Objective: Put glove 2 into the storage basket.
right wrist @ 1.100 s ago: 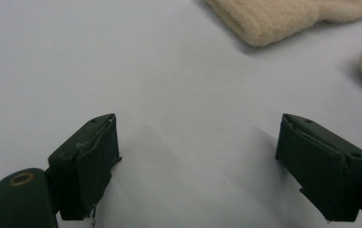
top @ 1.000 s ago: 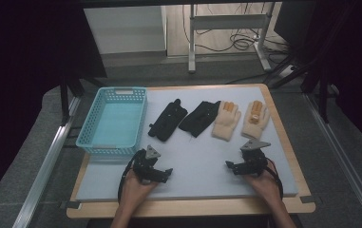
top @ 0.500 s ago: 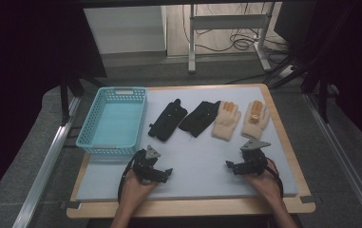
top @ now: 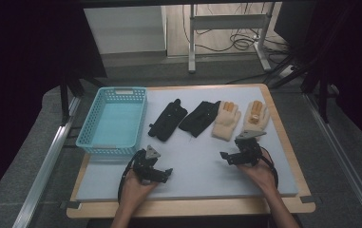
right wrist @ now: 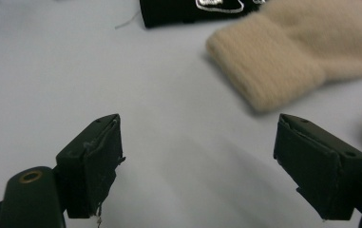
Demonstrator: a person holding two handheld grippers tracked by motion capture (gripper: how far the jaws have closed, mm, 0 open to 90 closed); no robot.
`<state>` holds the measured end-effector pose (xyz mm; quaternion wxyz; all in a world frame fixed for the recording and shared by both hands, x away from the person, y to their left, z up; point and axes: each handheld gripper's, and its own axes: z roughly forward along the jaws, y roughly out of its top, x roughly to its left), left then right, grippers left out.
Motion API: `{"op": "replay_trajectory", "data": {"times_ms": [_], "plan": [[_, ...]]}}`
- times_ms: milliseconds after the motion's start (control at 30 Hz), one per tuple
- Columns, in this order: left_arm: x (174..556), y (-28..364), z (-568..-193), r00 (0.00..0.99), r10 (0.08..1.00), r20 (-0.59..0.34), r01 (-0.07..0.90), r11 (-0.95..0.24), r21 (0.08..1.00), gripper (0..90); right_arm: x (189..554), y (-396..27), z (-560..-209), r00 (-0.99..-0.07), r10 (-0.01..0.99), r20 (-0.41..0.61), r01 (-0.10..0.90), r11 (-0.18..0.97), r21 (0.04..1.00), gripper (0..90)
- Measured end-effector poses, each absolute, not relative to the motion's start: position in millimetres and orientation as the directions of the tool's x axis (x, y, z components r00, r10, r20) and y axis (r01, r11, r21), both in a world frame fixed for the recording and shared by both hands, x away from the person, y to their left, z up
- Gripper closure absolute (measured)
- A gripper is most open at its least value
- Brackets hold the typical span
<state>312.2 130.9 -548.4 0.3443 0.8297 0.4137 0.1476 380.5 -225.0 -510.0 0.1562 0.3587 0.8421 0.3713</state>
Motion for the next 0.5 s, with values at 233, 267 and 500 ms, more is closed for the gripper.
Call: {"op": "replay_trajectory", "data": {"times_ms": [233, 267, 500], "plan": [[312.2, 130.9, -548.4, 0.614, 0.788, -0.04, 0.585, -0.42, 0.694, 2.7, 402.5, -207.3, -499.9, -0.695, 0.719, -0.001, 0.48, 0.465, 0.744, 17.5], [312.2, 130.9, -548.4, 0.614, 0.788, -0.04, 0.585, -0.42, 0.694, 2.7, 405.9, -205.6, -498.6, -0.696, 0.718, 0.005, 0.48, 0.46, 0.747, 17.7], [312.2, 131.0, -548.4, 0.614, 0.788, -0.041, 0.585, -0.42, 0.693, 2.7, 427.5, -193.9, -491.7, -0.699, 0.715, 0.006, 0.471, 0.454, 0.756, 22.9]]}}
